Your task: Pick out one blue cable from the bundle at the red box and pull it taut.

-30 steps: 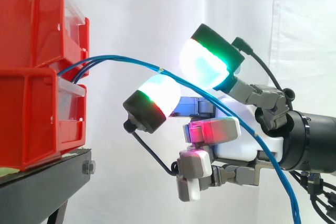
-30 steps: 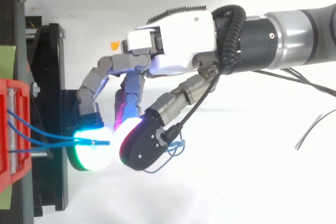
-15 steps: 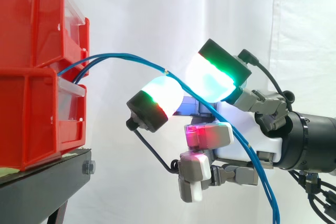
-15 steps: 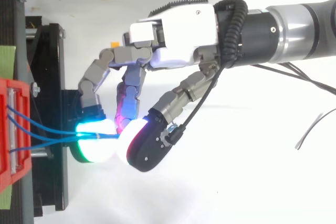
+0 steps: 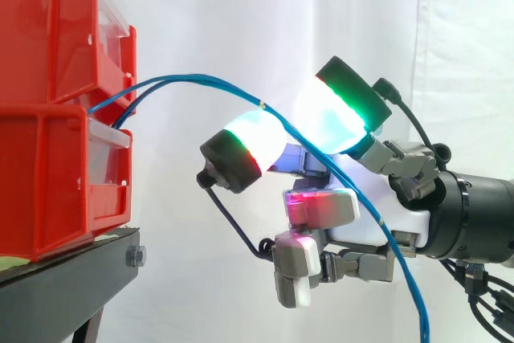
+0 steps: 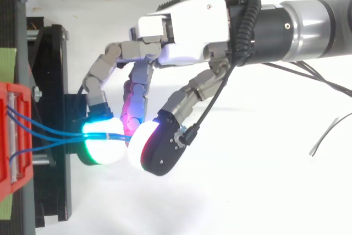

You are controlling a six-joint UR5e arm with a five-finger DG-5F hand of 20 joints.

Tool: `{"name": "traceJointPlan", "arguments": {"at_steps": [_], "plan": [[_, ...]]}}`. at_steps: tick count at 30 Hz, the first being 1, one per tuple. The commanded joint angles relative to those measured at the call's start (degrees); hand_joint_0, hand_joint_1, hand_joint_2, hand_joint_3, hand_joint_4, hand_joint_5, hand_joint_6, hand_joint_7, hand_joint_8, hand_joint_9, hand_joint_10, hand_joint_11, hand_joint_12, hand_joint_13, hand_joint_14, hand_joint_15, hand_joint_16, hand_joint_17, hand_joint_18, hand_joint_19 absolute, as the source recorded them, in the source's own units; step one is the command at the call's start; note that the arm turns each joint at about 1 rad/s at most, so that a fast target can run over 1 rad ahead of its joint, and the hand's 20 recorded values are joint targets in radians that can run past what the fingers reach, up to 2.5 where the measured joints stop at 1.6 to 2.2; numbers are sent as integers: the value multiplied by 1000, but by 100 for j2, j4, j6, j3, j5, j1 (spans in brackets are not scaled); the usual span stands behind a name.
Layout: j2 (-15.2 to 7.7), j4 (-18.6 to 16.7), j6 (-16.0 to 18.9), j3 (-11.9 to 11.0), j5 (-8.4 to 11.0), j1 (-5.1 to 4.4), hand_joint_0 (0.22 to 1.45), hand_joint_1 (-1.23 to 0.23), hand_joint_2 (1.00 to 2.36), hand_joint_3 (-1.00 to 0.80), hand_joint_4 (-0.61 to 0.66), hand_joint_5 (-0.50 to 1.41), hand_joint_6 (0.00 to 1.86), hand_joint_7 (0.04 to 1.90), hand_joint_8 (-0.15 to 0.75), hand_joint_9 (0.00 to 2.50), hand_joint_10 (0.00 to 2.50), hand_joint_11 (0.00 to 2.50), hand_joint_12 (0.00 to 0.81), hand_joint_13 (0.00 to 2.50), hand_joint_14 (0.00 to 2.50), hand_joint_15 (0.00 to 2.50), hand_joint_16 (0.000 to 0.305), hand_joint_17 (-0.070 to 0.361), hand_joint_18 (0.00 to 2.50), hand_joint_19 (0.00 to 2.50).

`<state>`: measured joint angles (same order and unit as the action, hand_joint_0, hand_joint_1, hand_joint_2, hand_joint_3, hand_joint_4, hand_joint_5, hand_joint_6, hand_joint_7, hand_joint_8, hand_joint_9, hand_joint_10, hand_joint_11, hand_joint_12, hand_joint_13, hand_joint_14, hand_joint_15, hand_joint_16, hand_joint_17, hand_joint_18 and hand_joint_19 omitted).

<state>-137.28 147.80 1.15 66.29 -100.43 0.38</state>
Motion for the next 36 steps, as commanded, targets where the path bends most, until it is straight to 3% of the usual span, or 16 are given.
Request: {"name": "traceJointPlan", "arguments": {"at_steps": [1, 8, 12, 24, 29, 30, 36], "plan": [[-1, 4, 0, 7, -12, 6, 558, -802, 1000, -500, -17, -92, 913, 740, 283, 1334, 33, 934, 330, 1115, 24, 575, 42, 94, 941, 608], [-1, 4, 0, 7, -30, 15, 492, -660, 1000, -500, 24, -85, 870, 776, 300, 1354, 31, 918, 350, 1138, 21, 563, 46, 104, 973, 600], [-1, 4, 0, 7, -30, 15, 562, -584, 1000, -500, -14, -87, 870, 782, 285, 1353, 33, 920, 336, 1125, 24, 576, 43, 96, 936, 629], [8, 4, -9, -2, -30, 15, 628, -806, 1018, -251, -26, -85, 927, 797, 297, 1341, 32, 939, 337, 1127, 24, 580, 42, 95, 939, 632], [-1, -14, -9, -2, -30, 15, 692, -919, 1018, -250, -74, -89, 926, 957, 304, 1349, 34, 945, 336, 1128, 22, 582, 42, 94, 954, 610], [-1, -14, -9, -2, -30, 15, 702, -919, 1017, -262, -93, -89, 934, 925, 299, 1350, 33, 938, 336, 1130, 23, 582, 42, 94, 955, 608], [-1, 4, -9, -2, -30, 15, 781, -932, 1010, -399, -165, -90, 934, 1123, 303, 1371, 34, 939, 330, 1147, 24, 578, 41, 91, 963, 610]]}}
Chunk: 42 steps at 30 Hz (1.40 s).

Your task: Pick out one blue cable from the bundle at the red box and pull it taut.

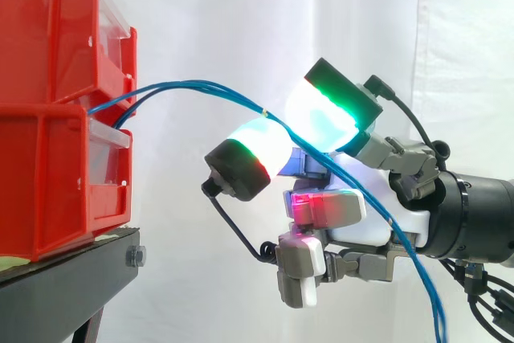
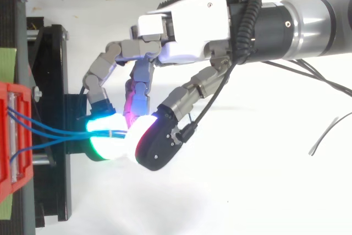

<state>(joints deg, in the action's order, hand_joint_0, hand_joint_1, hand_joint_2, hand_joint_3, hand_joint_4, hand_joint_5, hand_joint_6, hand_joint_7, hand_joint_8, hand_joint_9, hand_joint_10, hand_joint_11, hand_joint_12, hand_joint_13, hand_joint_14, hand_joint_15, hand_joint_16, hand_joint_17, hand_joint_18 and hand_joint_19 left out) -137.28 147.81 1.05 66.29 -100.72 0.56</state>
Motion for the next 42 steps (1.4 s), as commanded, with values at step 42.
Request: {"name": "traceJointPlan", "arguments": {"at_steps": [42], "plan": [[-1, 3, -44, 7, -9, 14, 587, -641, 1017, -276, -53, -61, 880, 837, 306, 1379, 33, 887, 348, 1144, 22, 598, 45, 100, 962, 684]]}}
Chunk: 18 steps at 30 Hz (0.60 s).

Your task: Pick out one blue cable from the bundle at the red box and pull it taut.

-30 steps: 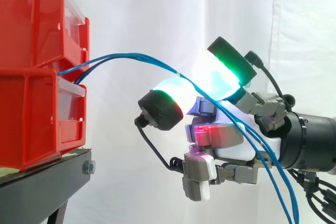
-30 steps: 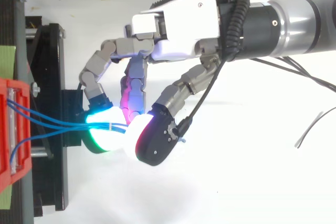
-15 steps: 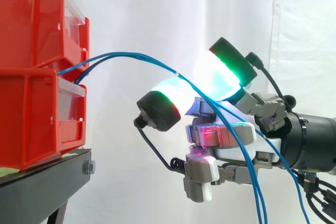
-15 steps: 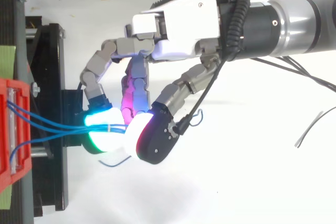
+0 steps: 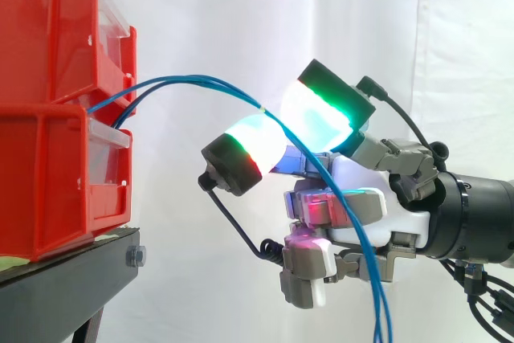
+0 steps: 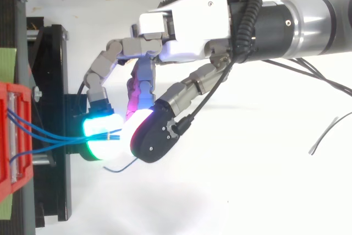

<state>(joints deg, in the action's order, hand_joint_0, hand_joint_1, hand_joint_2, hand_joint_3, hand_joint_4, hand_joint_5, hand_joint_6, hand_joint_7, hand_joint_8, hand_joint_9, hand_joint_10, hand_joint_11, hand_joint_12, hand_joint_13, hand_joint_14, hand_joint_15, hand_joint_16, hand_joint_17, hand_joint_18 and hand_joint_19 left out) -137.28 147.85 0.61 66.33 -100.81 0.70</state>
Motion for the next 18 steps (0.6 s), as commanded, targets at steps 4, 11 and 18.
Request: {"name": "traceJointPlan", "arguments": {"at_steps": [4, 11, 18], "plan": [[0, 7, 1, 2, -9, 0, 592, -724, 1017, -246, -35, -69, 891, 861, 312, 1372, 34, 905, 348, 1145, 23, 585, 45, 102, 978, 655], [0, -2, 1, 2, -35, 9, 693, -900, 1019, -254, -74, -85, 918, 994, 305, 1351, 33, 931, 340, 1132, 24, 585, 43, 98, 974, 633], [0, -11, -25, 2, -123, 44, 773, -938, 1000, -500, -180, -78, 947, 1040, 304, 1426, 35, 942, 326, 1170, 26, 589, 41, 91, 1001, 608]]}}
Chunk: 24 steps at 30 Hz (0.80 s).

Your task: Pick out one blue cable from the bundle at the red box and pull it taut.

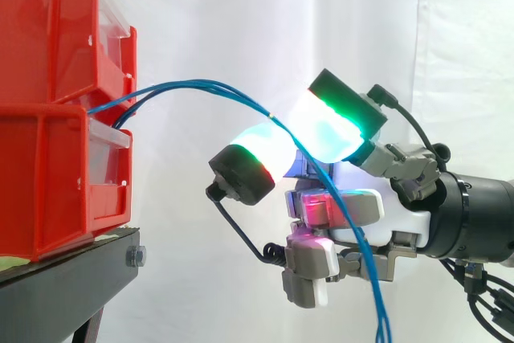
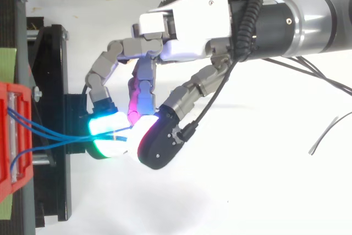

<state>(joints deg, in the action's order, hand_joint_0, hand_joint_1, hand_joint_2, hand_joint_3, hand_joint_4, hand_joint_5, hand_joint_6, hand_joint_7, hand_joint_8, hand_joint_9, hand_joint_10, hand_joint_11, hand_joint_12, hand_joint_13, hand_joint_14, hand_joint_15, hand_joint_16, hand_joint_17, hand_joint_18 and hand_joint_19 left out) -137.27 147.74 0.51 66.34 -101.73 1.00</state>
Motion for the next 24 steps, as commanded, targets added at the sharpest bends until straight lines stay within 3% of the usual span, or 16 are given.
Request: {"name": "traceJointPlan", "arguments": {"at_steps": [1, 10, 14, 20, 24], "plan": [[-2, 10, -34, -7, -31, 14, 764, -939, 1000, -500, -182, -75, 951, 1013, 302, 1436, 36, 943, 324, 1175, 23, 584, 40, 91, 1008, 603], [-2, 10, -165, 2, -48, 32, 630, -906, 1000, -500, -132, -52, 939, 1006, 291, 1506, 37, 954, 315, 1208, 25, 594, 39, 89, 1028, 619], [-2, 10, -192, -7, -66, 41, 524, -729, 1000, -500, -152, -30, 915, 1001, 289, 1555, 35, 908, 322, 1240, 25, 581, 42, 95, 1067, 615], [-2, 10, -201, -7, -75, 49, 524, -513, 1000, -500, -176, -26, 877, 988, 271, 1553, 34, 843, 327, 1235, 23, 578, 44, 98, 1046, 634], [-2, 10, -201, -7, -75, 58, 548, -510, 1000, -500, -159, -32, 860, 985, 265, 1541, 33, 843, 324, 1227, 22, 578, 43, 97, 1023, 648]]}}
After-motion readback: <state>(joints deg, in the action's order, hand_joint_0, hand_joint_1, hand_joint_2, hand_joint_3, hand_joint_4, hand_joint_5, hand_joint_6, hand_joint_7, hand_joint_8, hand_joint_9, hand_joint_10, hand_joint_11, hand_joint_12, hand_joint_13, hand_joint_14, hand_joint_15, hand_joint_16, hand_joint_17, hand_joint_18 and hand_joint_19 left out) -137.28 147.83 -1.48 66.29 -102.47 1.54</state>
